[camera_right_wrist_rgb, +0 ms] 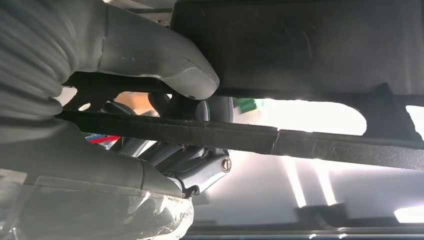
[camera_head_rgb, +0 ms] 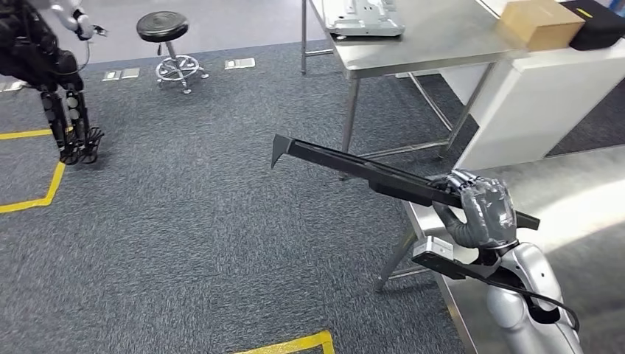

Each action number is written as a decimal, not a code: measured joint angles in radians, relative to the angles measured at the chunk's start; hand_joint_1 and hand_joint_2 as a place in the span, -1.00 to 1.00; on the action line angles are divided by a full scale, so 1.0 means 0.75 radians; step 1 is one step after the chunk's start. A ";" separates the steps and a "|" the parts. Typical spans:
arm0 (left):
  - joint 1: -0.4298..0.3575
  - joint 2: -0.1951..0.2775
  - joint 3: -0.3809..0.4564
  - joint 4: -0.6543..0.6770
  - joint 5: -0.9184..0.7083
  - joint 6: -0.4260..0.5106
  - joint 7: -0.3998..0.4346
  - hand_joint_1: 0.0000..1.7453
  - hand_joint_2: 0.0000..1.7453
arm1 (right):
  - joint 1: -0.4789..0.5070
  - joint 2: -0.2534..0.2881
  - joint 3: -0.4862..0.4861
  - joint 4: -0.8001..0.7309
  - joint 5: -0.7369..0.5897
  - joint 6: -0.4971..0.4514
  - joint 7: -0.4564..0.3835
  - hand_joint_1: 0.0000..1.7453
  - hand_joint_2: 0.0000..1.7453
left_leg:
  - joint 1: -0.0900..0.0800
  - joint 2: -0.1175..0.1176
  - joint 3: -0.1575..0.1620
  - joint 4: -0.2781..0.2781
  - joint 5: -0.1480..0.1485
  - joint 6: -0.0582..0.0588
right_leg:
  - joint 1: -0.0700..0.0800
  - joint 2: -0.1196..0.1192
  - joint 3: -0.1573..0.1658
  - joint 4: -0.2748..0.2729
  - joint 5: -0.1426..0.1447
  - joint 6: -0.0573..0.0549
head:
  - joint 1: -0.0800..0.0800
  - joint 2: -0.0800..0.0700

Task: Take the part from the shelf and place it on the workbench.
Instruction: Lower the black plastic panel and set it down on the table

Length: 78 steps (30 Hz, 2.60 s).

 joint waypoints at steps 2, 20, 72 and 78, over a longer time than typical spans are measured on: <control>0.000 0.000 0.000 0.000 -0.001 -0.004 0.000 -1.00 1.00 | 0.004 0.001 -0.002 0.004 0.001 0.000 0.002 1.00 1.00 | -0.002 0.042 -0.004 0.000 0.000 -0.001 | -0.010 -0.021 -0.071 0.150 -0.052 0.011 | 0.003 0.000; 0.000 0.001 0.000 -0.001 0.019 0.000 -0.009 -1.00 1.00 | -0.029 0.009 -0.006 0.039 0.001 0.014 -0.015 1.00 1.00 | 0.010 -0.007 -0.159 0.354 -0.162 -0.048 | 0.008 0.051 0.118 -0.187 0.084 -0.034 | -0.010 0.000; -0.002 0.002 0.001 -0.005 0.037 0.011 -0.056 -1.00 1.00 | -0.137 0.041 -0.041 0.254 0.238 -0.033 0.151 1.00 1.00 | -0.003 0.168 -0.027 0.055 -0.029 -0.056 | -0.016 -0.101 0.127 -0.179 0.063 0.030 | 0.007 0.000; 0.001 0.002 0.002 -0.005 0.043 0.013 -0.059 -1.00 1.00 | -0.152 0.048 -0.045 0.281 0.229 -0.034 0.148 1.00 1.00 | 0.014 0.015 -0.186 0.416 -0.233 -0.077 | -0.014 -0.008 0.115 -0.181 0.080 -0.018 | -0.003 0.000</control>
